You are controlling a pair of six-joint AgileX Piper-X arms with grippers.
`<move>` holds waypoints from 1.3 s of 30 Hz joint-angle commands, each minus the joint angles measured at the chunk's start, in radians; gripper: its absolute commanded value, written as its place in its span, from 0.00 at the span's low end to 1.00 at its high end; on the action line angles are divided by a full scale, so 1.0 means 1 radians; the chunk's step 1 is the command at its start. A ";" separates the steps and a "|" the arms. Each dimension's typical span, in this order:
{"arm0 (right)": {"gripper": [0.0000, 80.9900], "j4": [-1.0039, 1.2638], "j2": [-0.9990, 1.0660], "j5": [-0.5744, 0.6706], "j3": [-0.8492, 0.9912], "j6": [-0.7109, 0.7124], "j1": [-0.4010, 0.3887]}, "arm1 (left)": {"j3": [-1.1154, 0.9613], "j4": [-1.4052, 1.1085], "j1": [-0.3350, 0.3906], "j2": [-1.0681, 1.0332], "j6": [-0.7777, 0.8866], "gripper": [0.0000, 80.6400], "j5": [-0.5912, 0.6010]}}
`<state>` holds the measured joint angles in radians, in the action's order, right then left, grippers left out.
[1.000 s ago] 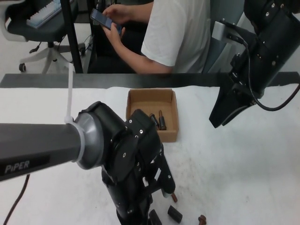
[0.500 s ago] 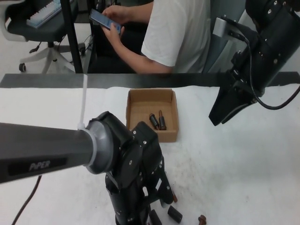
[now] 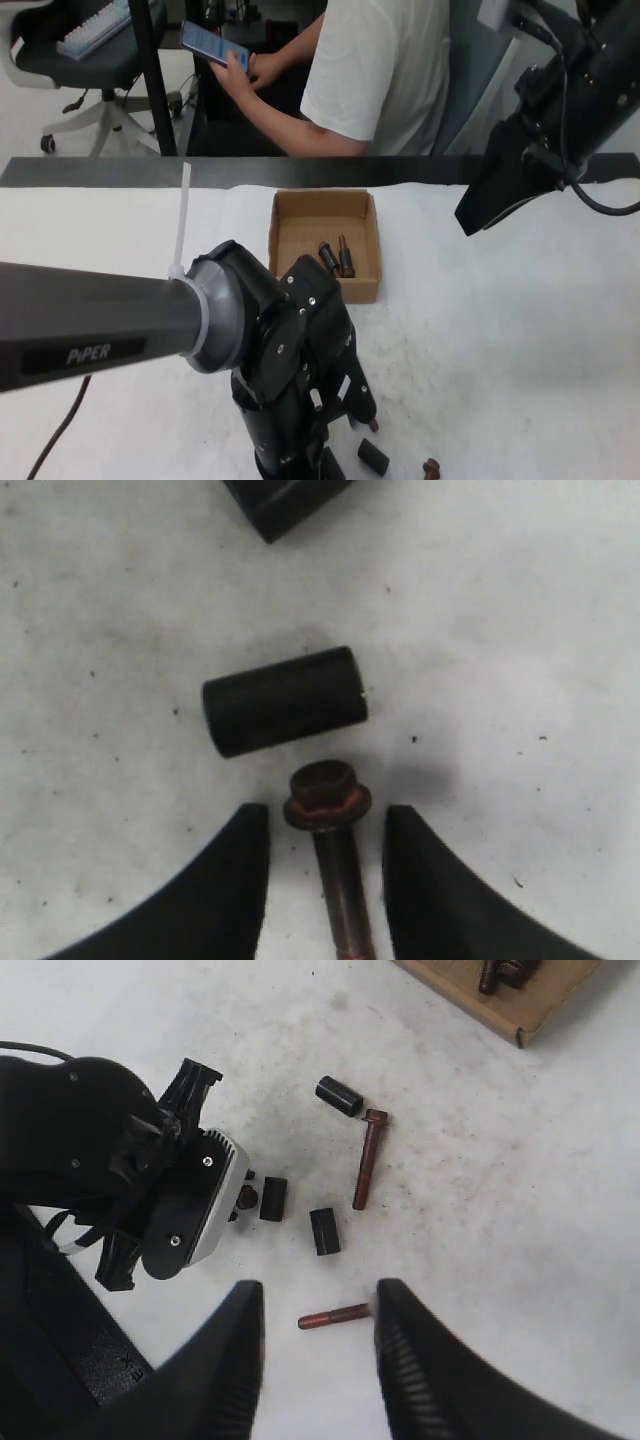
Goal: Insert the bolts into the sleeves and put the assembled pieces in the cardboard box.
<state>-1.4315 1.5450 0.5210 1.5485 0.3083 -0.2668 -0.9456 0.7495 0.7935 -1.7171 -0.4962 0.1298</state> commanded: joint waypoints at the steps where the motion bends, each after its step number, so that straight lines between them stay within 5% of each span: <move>1: 0.43 0.004 -0.025 0.010 0.003 -0.003 -0.001 | 0.000 -0.001 0.003 0.001 -0.001 0.33 -0.008; 6: 0.43 0.004 -0.038 0.010 0.003 -0.003 -0.001 | 0.002 0.032 0.003 -0.018 -0.027 0.01 -0.008; 16: 0.23 0.006 -0.038 -0.002 0.001 0.040 -0.001 | 0.031 0.075 0.001 -0.022 -0.056 0.00 -0.032; 22: 0.00 0.070 -0.035 -0.047 -0.086 0.059 -0.001 | -0.061 0.074 -0.030 0.045 -0.034 0.00 -0.053; 29: 0.00 0.176 -0.035 -0.089 -0.312 0.059 -0.001 | -0.243 0.135 -0.152 0.112 -0.034 0.00 -0.078; 33: 0.12 0.247 -0.025 -0.074 -0.390 0.059 -0.002 | -0.336 0.192 -0.211 0.127 -0.034 0.00 -0.093; 37: 0.45 0.279 0.021 -0.066 -0.406 0.027 -0.003 | -0.370 0.227 -0.265 0.146 -0.034 0.00 -0.095; 39: 0.53 0.313 0.049 -0.085 -0.406 -0.005 -0.015 | -0.369 0.243 -0.298 0.159 -0.034 0.00 -0.095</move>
<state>-1.1568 1.5719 0.4395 1.1457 0.3303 -0.2723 -1.3033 0.9649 0.5254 -1.5831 -0.5374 0.0433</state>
